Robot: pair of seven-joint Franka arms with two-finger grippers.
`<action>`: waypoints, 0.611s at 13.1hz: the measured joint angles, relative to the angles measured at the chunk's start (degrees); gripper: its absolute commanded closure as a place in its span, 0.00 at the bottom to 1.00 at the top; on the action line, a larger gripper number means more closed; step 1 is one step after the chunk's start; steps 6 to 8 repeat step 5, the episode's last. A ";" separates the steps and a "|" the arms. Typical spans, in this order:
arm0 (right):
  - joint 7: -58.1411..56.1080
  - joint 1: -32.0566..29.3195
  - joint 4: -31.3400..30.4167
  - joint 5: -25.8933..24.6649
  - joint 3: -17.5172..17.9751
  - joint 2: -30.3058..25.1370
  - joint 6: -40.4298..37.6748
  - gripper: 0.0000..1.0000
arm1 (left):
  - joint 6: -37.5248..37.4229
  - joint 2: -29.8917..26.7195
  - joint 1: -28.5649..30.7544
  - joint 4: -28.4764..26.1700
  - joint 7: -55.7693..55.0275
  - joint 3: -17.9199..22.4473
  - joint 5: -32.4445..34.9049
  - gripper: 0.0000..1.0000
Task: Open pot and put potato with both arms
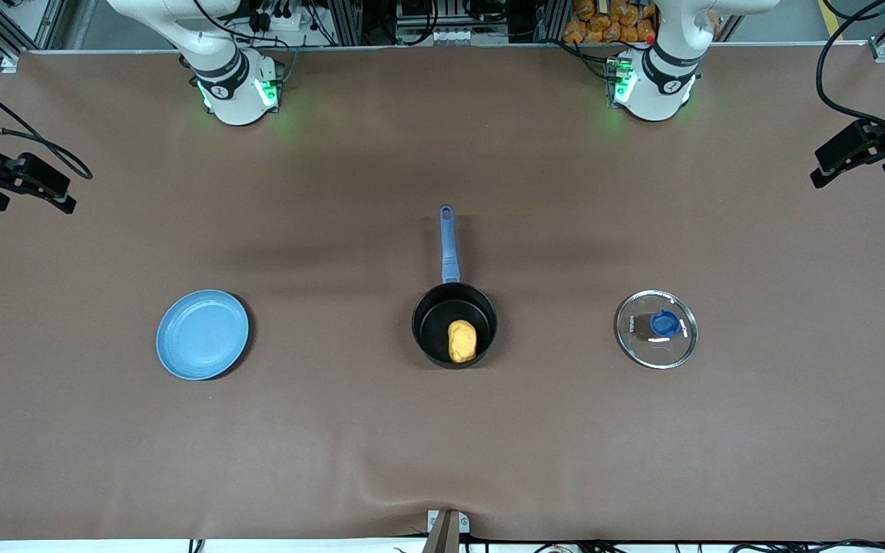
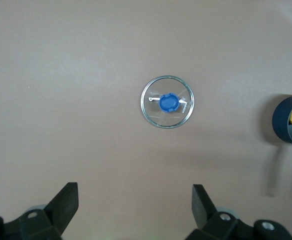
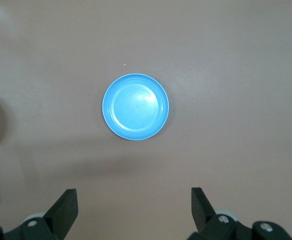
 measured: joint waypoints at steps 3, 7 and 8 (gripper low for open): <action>0.00 0.00 -0.03 -0.10 0.01 -0.01 -0.10 0.00 | -0.11 0.17 -0.23 0.00 0.09 -0.19 0.00 0.00; -0.01 0.00 -0.03 -0.11 0.01 -0.01 -0.19 0.00 | -0.11 0.28 -0.31 0.00 0.09 -0.25 0.00 0.00; -0.01 0.00 -0.03 -0.11 0.01 -0.01 -0.19 0.00 | -0.11 0.28 -0.31 0.00 0.09 -0.25 0.00 0.00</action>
